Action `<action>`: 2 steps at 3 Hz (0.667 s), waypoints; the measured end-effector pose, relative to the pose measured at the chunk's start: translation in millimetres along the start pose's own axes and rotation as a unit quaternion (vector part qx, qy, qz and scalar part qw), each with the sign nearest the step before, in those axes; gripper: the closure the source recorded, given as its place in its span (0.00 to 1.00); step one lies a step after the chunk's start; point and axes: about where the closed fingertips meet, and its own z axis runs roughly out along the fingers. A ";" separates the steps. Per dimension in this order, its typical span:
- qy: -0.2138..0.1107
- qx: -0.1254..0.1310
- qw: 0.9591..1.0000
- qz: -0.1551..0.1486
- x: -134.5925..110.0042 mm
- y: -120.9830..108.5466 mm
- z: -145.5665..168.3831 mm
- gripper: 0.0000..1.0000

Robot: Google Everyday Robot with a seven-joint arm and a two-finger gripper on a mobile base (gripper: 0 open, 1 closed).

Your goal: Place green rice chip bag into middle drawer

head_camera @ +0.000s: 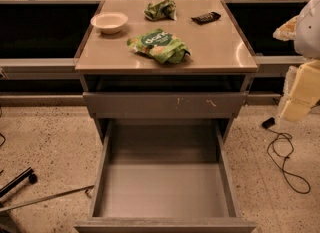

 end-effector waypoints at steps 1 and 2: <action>0.000 0.001 1.000 0.000 -0.3 -0.3 0.0 0.00; -0.028 0.022 0.999 -0.024 -21.3 -37.3 23.3 0.00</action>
Offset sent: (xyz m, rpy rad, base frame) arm 0.1353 0.0389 -0.0275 0.0818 -0.1752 0.1497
